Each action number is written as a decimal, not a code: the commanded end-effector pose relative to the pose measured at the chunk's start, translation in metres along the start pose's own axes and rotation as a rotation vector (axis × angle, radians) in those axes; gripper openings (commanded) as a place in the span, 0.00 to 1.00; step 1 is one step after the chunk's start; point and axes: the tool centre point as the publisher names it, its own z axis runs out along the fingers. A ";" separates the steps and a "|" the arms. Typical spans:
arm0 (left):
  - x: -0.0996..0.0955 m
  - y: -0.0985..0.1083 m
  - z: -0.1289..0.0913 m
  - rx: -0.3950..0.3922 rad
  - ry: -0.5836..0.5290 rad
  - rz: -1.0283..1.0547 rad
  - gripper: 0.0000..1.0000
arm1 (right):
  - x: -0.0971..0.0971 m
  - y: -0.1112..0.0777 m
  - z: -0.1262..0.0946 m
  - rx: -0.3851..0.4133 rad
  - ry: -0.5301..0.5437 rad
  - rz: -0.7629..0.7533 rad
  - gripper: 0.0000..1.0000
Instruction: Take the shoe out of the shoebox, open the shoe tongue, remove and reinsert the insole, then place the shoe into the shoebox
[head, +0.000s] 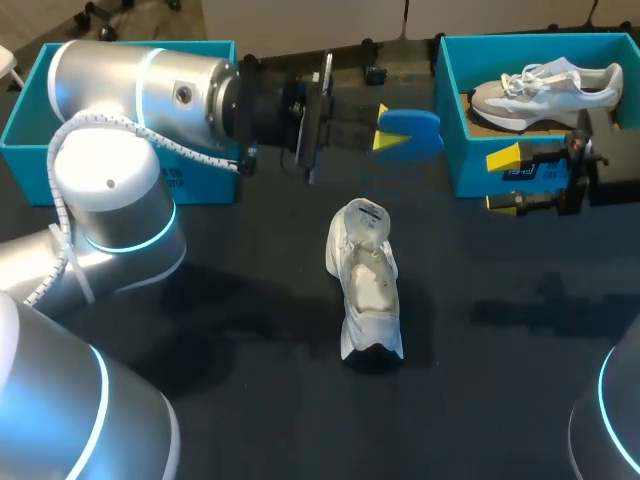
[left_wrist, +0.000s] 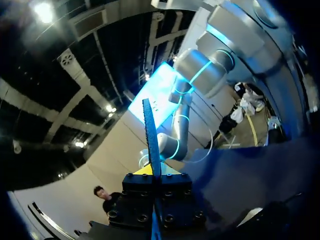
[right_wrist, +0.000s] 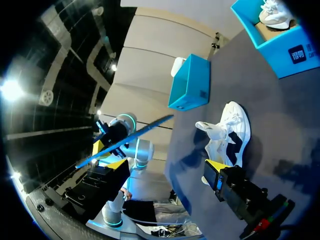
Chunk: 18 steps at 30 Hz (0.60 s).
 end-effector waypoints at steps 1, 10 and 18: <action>0.006 0.005 -0.002 0.008 -0.019 0.198 0.00 | 0.000 0.000 0.001 0.000 -0.002 0.000 1.00; 0.023 0.021 -0.007 -0.023 0.009 0.470 0.00 | 0.003 0.007 0.004 -0.052 -0.023 0.049 1.00; 0.037 0.040 -0.010 -0.049 0.061 0.655 0.00 | 0.009 0.017 0.010 -0.075 -0.028 0.071 1.00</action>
